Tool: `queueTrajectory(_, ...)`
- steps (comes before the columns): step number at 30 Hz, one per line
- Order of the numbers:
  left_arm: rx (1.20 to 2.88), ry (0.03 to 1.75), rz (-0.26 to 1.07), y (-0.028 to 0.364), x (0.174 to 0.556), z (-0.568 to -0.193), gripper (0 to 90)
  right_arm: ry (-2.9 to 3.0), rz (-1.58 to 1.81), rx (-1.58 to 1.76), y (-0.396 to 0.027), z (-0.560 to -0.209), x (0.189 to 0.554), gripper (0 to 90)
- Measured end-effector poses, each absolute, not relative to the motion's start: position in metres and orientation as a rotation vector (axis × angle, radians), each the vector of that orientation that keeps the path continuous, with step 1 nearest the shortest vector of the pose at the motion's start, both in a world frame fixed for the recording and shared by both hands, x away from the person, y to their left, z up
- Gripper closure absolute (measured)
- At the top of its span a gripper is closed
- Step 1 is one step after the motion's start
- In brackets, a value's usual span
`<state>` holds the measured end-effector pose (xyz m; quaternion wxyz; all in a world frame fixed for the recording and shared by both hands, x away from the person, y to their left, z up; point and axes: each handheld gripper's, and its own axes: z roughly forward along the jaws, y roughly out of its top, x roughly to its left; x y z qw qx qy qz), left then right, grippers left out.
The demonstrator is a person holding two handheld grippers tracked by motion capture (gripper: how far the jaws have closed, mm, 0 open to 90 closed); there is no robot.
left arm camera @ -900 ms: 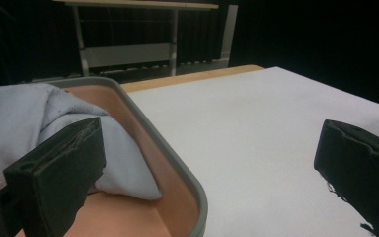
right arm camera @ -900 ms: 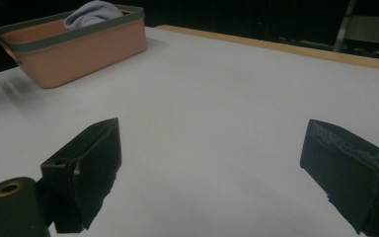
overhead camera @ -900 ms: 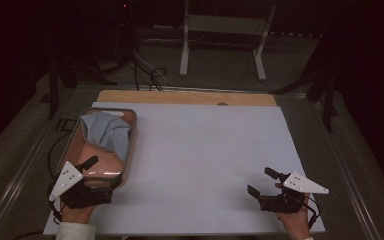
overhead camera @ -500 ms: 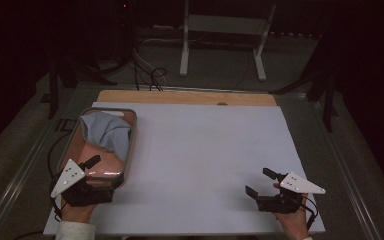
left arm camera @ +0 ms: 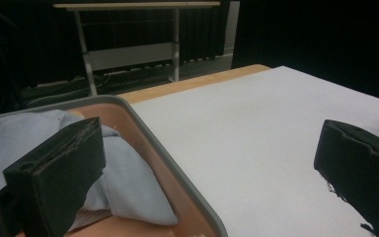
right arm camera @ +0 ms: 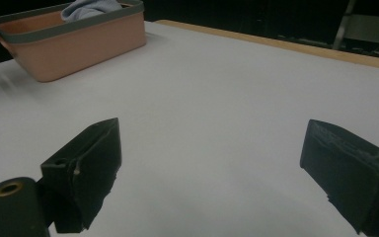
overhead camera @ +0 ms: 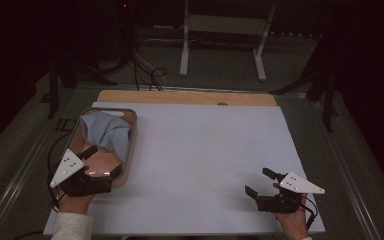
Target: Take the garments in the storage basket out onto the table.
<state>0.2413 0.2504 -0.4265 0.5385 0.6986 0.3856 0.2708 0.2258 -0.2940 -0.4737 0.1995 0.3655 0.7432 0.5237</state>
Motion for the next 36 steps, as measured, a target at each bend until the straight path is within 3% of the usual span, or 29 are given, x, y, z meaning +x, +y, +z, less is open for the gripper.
queueTrajectory(13,1.71,0.966,0.663,0.251,0.262,-0.414,0.3,2.076,1.462,1.029,-0.295,-0.474,0.226,8.7)
queueTrajectory(36,1.836,1.076,0.71,0.249,0.336,-0.405,0.3,2.087,1.46,1.031,-0.294,-0.475,0.228,8.7)
